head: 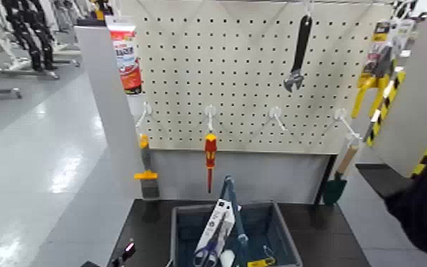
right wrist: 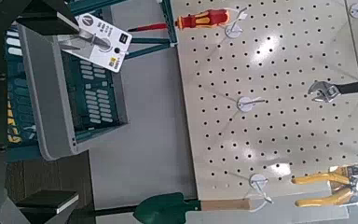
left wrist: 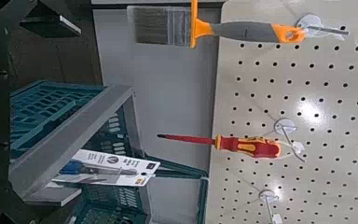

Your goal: Put the blue scissors into the crate.

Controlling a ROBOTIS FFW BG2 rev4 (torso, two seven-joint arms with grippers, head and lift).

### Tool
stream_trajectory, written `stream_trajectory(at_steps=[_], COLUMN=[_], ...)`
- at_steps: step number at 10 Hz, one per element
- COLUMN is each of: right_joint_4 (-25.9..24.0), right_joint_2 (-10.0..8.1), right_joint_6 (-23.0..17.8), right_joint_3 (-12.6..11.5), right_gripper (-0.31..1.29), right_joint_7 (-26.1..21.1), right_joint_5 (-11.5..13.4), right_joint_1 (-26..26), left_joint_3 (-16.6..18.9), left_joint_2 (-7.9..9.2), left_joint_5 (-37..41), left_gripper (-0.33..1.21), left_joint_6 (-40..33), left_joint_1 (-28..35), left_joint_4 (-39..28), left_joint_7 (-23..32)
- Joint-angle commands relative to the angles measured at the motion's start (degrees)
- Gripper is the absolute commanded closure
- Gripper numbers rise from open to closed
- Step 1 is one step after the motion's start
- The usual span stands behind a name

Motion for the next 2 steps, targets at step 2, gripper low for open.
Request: stream_trajectory(at_steps=[2], right_joint_4=[-1.1], right_joint_2=[-0.3], right_joint_6=[1.88], right_joint_3=[-0.04], right_gripper=[0.13], right_joint_7=[-0.08], right_joint_5=[0.67], right_joint_1=[0.01], left_joint_3=[-0.28], left_joint_2=[0.18], left_joint_5=[0.08], left_gripper=[0.11], left_joint_6=[0.09], left_joint_1=[-0.04], left_joint_4=[0.11], left_joint_7=[-0.14])
